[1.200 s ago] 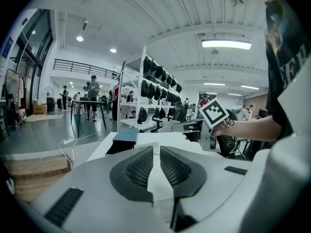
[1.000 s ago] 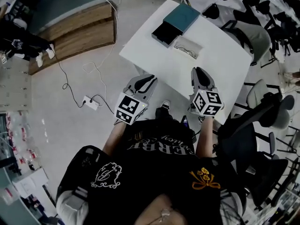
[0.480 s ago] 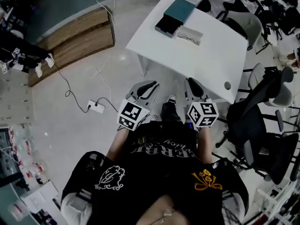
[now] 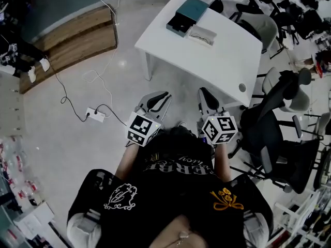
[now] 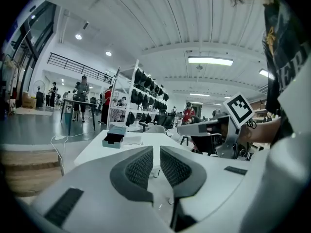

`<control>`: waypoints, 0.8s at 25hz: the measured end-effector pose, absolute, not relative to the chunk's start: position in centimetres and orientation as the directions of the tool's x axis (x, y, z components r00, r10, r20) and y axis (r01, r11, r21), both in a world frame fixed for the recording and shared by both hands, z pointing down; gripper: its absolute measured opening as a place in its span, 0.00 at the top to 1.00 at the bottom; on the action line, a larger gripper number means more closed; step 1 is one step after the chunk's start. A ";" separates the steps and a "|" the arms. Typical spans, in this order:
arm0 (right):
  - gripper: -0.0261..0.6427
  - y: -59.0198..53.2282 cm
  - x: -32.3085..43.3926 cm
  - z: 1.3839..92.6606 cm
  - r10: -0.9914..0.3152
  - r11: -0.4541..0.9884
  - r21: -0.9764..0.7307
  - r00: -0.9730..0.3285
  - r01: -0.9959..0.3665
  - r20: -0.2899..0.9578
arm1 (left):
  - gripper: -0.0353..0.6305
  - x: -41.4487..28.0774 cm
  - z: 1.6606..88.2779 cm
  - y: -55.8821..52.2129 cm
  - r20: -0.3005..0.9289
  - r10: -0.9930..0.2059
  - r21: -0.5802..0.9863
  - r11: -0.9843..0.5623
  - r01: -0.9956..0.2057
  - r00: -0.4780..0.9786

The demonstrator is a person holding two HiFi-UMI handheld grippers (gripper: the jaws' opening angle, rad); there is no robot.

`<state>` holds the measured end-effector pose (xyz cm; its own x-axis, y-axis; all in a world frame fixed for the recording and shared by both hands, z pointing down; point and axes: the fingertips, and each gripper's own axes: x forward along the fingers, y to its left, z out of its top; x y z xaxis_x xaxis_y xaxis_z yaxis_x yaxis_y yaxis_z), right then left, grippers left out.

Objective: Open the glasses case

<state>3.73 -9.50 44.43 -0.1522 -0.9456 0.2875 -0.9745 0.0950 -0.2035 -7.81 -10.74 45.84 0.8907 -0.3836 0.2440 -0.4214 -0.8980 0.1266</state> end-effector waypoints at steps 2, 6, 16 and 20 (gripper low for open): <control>0.91 -9.1 3.4 43.9 -0.949 0.100 -0.217 -0.158 -0.971 0.272 | 0.89 -7.9 45.9 -10.2 0.246 -0.382 0.127 -0.898 -0.421 0.891; 0.94 -8.0 3.3 43.4 -0.951 0.104 -0.208 -0.158 -0.973 0.264 | 0.89 -7.5 45.6 -9.7 0.246 -0.379 0.124 -0.901 -0.417 0.892; 0.94 -1.3 5.0 42.2 -0.947 0.148 -0.151 -0.184 -0.977 0.264 | 0.89 -1.9 43.4 -5.1 0.236 -0.334 0.096 -0.926 -0.364 0.913; 0.94 1.8 6.4 42.1 -0.952 0.153 -0.168 -0.191 -0.974 0.241 | 0.89 -0.2 43.5 -2.0 0.253 -0.324 0.085 -0.931 -0.354 0.912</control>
<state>6.38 1.80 42.11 -0.1914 -0.9515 0.2408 -0.9737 0.1533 -0.1683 -0.18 -2.03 43.47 0.9119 -0.3235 0.2525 -0.3541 -0.9313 0.0853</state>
